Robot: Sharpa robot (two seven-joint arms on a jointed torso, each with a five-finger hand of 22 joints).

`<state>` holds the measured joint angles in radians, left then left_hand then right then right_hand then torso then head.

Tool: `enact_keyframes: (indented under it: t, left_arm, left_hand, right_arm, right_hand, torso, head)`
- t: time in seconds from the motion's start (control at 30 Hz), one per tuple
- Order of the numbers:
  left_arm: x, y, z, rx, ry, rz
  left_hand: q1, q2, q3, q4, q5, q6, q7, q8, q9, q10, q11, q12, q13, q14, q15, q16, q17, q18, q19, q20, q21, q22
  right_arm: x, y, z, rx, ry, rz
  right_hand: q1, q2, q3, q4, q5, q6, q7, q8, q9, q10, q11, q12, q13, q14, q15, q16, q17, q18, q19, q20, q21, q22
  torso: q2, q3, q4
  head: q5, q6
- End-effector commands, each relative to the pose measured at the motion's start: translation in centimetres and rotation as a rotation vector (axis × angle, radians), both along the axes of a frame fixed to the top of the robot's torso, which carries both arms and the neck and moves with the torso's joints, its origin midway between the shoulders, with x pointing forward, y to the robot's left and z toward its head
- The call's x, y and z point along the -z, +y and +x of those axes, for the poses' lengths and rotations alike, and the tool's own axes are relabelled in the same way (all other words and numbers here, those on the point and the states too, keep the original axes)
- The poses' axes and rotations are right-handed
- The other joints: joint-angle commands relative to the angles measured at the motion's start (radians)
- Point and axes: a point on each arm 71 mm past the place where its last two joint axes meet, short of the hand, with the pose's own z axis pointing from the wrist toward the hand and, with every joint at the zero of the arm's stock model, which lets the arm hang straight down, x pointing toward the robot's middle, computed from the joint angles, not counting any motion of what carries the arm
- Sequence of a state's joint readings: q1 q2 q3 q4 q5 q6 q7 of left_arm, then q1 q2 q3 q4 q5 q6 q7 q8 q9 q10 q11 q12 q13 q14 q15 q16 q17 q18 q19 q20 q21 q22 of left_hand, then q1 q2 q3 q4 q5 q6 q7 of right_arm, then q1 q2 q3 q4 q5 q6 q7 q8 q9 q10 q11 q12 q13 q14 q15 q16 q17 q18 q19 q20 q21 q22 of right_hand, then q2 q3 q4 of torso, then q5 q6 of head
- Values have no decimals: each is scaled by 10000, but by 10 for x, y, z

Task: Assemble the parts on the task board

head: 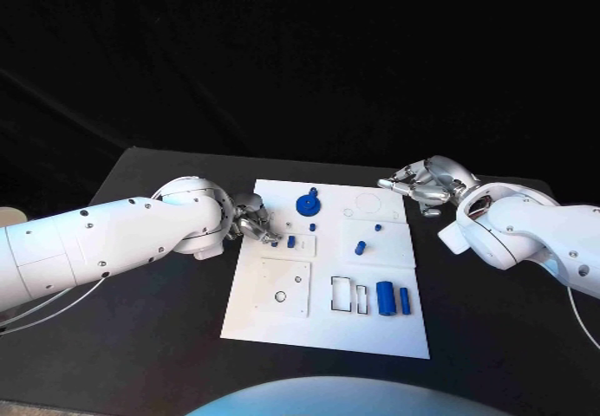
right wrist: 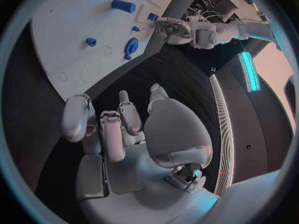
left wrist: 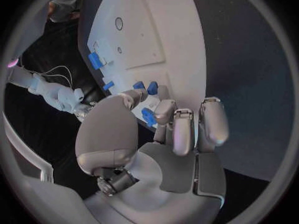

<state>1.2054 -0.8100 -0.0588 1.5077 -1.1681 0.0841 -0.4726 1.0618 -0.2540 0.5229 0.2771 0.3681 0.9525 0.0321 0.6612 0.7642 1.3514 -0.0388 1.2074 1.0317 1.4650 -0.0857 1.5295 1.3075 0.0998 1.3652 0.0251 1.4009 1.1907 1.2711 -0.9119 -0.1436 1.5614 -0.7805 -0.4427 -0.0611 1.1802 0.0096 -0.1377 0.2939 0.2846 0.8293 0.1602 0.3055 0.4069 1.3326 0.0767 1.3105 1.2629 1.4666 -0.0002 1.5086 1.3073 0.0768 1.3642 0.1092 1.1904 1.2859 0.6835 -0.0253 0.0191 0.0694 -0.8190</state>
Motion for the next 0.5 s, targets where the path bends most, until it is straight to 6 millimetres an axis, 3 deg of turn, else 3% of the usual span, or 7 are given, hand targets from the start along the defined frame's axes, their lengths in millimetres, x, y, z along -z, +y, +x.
enact_keyframes:
  t: [0.03,0.2,0.5]
  left_arm:
    - [2,0,-1,42,163,67]
    - [0,0,-1,-34,64,-73]
    - [-4,1,0,-287,-297,-577]
  left_hand:
    - [-79,23,-152,70,-46,42,21,-62,16,-35,43,-52,5,860,-22,26,1931,-205,22,-6,-45,2]
    - [-418,133,-701,160,-132,64,44,-139,16,-27,63,-51,25,860,-5,25,1930,-208,34,7,-44,17]
    - [-793,359,-1052,176,-166,86,41,-207,15,-20,64,-46,47,861,-5,27,1935,-202,31,12,-53,7]
  right_arm:
    - [0,1,0,-89,-2,-21]
    - [0,1,0,-91,-2,-21]
    - [0,1,0,-92,-1,-20]
  right_hand:
    - [1,74,-58,3,63,-48,-33,58,-11,-55,-19,-4,-12,664,19,-36,1016,167,-82,-16,-39,-12]
    - [1,74,-58,3,63,-48,-33,58,-11,-55,-19,-4,-12,664,19,-36,1016,167,-82,-16,-39,-12]
    - [1,74,-58,3,63,-48,-33,58,-11,-55,-19,-4,-12,664,19,-36,1016,167,-82,-16,-39,-12]
  torso:
    - [1,-9,-3]
    - [9,-10,-3]
    - [5,-7,5]
  head:
    - [4,21]
    - [-17,6]
    - [-35,-13]
